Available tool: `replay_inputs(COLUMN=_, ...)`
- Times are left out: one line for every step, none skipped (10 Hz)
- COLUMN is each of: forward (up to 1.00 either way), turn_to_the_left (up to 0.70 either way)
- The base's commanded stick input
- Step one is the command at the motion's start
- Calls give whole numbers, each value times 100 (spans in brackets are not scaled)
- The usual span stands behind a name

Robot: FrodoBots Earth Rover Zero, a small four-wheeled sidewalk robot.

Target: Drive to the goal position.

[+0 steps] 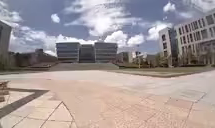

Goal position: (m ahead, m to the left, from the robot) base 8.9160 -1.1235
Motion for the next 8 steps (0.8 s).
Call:
replay_inputs(forward=100, turn_to_the_left=5)
replay_inputs(forward=100, turn_to_the_left=5)
replay_inputs(forward=100, turn_to_the_left=5)
replay_inputs(forward=100, turn_to_the_left=5)
replay_inputs(forward=100, turn_to_the_left=5)
replay_inputs(forward=100, turn_to_the_left=5)
replay_inputs(forward=100, turn_to_the_left=5)
replay_inputs(forward=100, turn_to_the_left=5)
